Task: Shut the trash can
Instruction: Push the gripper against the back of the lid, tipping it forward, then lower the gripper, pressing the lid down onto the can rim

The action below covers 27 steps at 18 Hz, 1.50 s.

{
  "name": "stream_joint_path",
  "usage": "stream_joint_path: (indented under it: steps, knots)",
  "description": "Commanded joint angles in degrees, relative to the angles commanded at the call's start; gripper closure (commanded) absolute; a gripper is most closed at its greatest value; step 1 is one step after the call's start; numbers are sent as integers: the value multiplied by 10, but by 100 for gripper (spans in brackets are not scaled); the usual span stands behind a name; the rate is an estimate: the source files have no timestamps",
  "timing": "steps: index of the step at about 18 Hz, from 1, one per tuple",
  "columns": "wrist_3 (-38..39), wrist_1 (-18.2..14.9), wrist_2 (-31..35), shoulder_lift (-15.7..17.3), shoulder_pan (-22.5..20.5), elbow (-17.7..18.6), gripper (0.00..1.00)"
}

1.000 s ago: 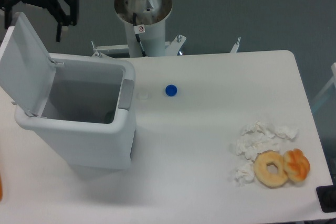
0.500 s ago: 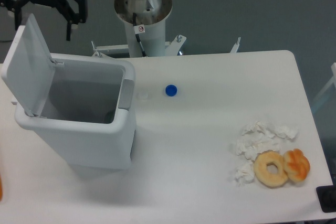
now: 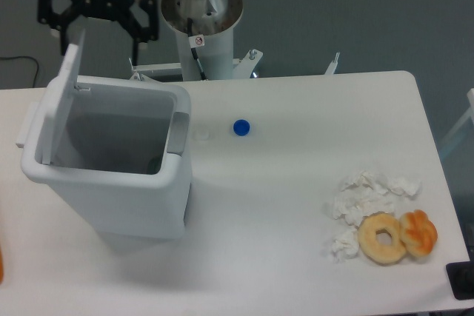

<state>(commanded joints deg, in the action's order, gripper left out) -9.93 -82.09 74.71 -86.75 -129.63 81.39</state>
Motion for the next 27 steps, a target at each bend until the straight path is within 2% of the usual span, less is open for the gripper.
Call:
stream_joint_path:
  steps: [6,12,18,23,27]
  knots:
    - [-24,5,1,-1,-16,37,0]
    - [-22,46,9,-19,-16,45,0]
    - [-29,54,37,-33,-22,58,0]
    - [-44,54,38,-49,-42,60,0]
    - [-45,54,38,-56,-42,64,0]
